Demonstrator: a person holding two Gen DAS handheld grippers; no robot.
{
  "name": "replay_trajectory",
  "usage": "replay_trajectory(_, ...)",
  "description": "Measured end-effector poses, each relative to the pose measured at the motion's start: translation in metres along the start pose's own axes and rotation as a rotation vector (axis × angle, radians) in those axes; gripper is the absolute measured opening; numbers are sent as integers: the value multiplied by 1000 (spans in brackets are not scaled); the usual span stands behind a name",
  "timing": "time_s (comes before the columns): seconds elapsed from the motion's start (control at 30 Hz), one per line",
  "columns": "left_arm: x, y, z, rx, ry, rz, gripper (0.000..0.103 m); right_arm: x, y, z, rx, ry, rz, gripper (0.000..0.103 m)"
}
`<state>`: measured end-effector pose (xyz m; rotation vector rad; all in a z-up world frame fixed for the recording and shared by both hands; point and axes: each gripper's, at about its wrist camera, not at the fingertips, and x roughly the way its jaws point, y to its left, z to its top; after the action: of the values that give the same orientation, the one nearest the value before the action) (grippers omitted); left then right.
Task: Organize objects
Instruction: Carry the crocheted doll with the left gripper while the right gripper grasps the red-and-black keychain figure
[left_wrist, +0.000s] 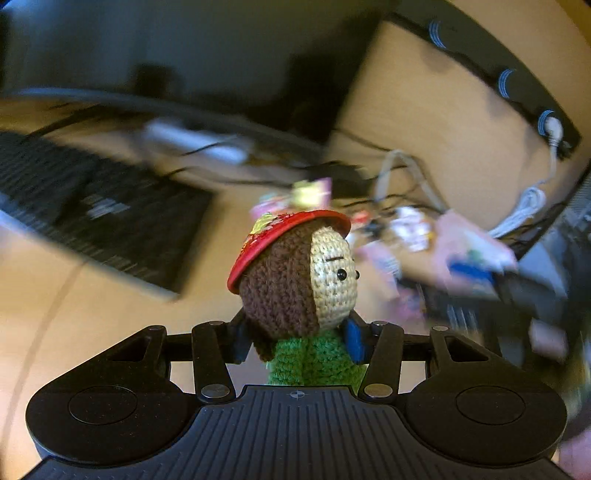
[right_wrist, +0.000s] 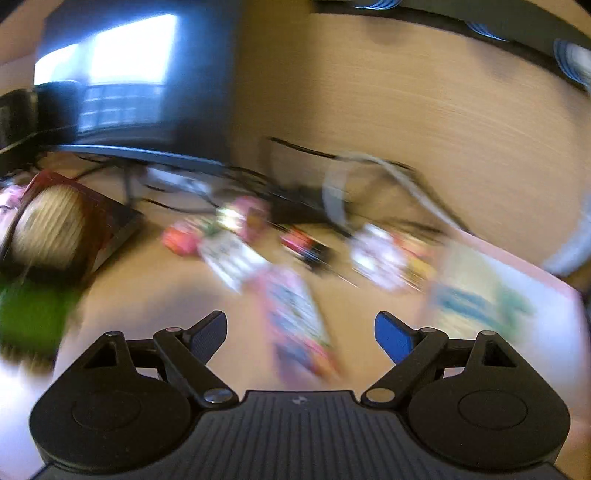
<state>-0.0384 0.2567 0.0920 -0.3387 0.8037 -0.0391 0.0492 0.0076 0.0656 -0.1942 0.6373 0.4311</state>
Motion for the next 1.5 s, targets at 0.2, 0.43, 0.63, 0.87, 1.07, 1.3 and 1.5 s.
replay_trajectory(0.2,-23,42,-17,-90,-8,31,53,88,83,50,-78,24,16,74)
replay_trajectory(0.43,-24,61,-19,-87,27,26,54,147,139,60,-294,6,-106,44)
replay_trajectory(0.63,-14,66,-20,-58,46,-35,54,122,100,35,-196,62,-225,35)
replay_trajectory(0.87,6,51,-18,-27,83,-142,54,69,48,5,-88,36,-210,41)
replay_trajectory(1.07,-1,52,-19,-7,79,-161,54,81,54,27,-113,16,-241,56)
replay_trajectory(1.3,-9,62,-23,-29,96,-124,54,148,7,60,-27,166,-231,57)
replay_trajectory(1.5,-9,61,-28,-27,116,-120,54,166,-8,75,31,223,-188,50)
